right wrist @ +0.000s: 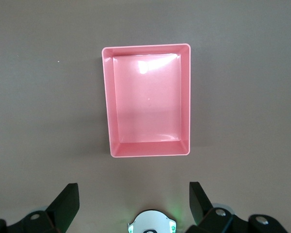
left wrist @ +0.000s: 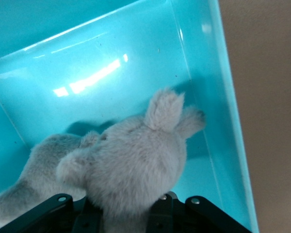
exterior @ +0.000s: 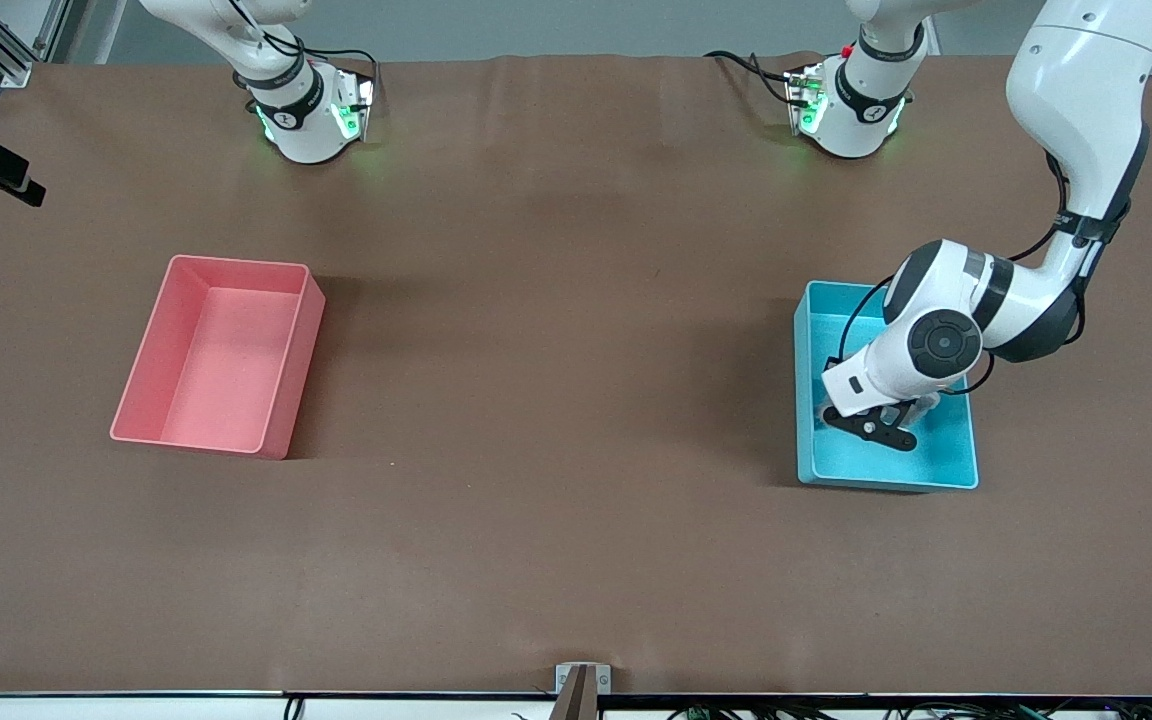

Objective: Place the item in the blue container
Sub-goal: 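Lower the plush into the blue box and open the left gripper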

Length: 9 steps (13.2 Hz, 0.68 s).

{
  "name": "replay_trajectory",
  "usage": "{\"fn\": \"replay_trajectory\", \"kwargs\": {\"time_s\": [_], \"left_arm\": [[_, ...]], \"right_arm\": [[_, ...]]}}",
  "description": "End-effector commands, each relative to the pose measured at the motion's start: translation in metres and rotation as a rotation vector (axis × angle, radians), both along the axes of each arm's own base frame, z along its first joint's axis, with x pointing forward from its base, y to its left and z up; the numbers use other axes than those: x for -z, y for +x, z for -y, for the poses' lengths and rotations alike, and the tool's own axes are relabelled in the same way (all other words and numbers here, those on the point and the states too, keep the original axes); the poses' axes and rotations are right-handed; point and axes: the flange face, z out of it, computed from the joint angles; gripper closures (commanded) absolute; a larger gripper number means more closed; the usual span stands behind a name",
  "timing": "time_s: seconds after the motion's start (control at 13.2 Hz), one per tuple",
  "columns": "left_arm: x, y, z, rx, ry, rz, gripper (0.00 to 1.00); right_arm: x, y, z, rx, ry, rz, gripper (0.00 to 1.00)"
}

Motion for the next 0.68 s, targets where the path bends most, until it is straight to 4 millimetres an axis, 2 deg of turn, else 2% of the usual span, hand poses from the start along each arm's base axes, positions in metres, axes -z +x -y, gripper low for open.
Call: {"fn": "replay_trajectory", "kwargs": {"time_s": [0.0,0.15,0.23,0.45,0.53,0.61], "left_arm": [[0.004,0.002,-0.001,0.002,0.007,0.01,0.74],[0.011,0.001,-0.001,0.001,-0.002,0.006,0.72],[0.014,0.001,-0.002,-0.002,-0.005,0.0,0.68],[0.029,0.002,-0.007,-0.012,-0.018,-0.01,0.63],[0.029,0.002,-0.01,-0.016,-0.015,-0.01,0.62],[0.025,0.003,-0.01,-0.014,-0.014,-0.003,0.47]], "right_arm": [[-0.01,-0.007,-0.001,-0.007,0.01,0.02,0.0],[-0.015,-0.008,-0.001,-0.007,0.01,0.024,0.0],[-0.022,-0.01,-0.002,-0.012,0.009,0.032,0.0],[-0.039,-0.018,-0.006,-0.017,0.01,0.015,0.0],[-0.037,-0.02,-0.009,-0.02,0.011,-0.003,0.0],[-0.037,-0.02,-0.009,-0.022,0.012,-0.005,0.0]]}}
